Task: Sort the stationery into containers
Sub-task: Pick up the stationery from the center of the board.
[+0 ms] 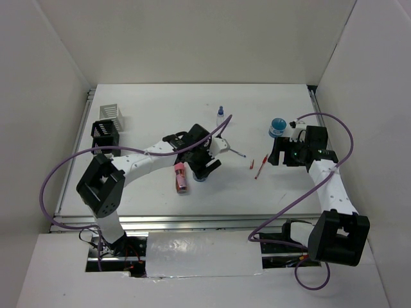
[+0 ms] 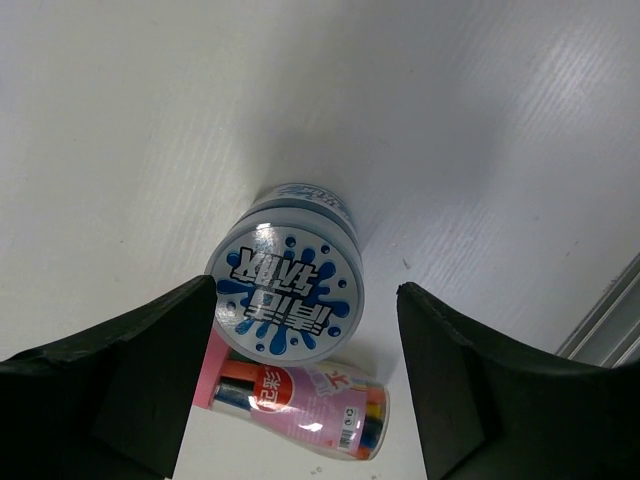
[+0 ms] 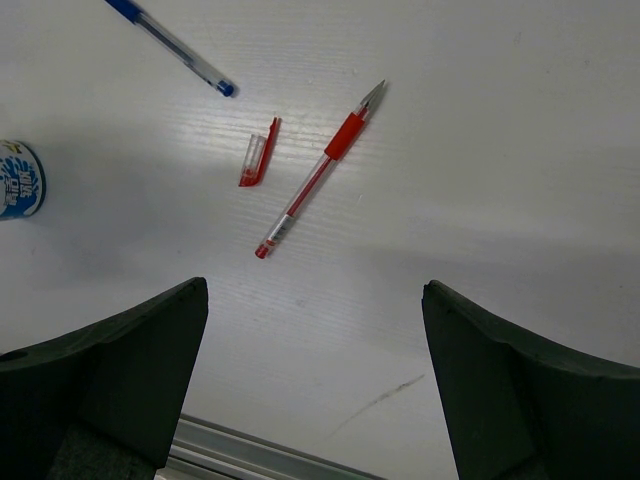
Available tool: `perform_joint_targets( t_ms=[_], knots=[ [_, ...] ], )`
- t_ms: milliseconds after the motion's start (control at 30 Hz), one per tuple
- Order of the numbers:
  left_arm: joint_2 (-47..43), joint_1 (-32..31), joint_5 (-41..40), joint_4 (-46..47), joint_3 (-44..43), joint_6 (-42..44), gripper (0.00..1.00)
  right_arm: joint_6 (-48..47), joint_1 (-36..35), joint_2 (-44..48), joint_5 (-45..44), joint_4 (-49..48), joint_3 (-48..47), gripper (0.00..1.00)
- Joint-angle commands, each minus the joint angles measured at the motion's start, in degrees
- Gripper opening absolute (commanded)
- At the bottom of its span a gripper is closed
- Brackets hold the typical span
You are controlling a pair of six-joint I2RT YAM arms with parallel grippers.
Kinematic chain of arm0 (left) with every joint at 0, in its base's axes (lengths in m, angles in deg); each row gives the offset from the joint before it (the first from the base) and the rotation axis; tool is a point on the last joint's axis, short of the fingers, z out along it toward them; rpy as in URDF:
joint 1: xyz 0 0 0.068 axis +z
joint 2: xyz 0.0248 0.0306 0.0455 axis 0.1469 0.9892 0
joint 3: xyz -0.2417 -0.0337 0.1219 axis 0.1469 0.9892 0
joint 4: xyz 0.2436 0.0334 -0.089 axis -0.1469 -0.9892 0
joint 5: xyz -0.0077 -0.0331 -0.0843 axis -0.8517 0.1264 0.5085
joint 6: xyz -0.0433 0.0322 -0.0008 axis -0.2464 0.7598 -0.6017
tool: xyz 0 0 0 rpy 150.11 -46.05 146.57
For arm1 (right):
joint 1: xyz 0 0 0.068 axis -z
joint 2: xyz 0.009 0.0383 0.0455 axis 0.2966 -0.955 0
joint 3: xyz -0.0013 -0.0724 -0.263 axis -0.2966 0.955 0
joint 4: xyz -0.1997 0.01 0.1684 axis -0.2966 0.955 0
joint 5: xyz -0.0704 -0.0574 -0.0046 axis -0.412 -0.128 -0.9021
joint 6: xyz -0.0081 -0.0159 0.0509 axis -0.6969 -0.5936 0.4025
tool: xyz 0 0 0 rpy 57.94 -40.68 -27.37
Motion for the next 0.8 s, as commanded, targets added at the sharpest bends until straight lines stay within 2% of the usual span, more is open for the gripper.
perform_joint_targets(
  t_ms=[0, 267, 500, 767],
  knots=[
    [1.20, 0.35, -2.08, 0.33, 0.28, -0.50, 0.85, -0.66, 0.44, -0.05, 0.87, -1.42, 0.31, 0.94],
    [-0.73, 0.09, -4.28, -1.34, -2.53, 0.29, 0.87, -0.57, 0.44, -0.84, 1.14, -1.60, 0.22, 0.93],
    [-0.91, -0.09, -5.16, -1.08, -1.57, 0.38, 0.88, -0.66, 0.44, -0.84, 1.40, -1.60, 0.31, 0.93],
    [1.46, 0.00, -0.86, -1.96, -3.24, 0.38, 0.88, -0.74, 0.44, -1.28, 1.31, -1.60, 0.05, 0.93]
  ],
)
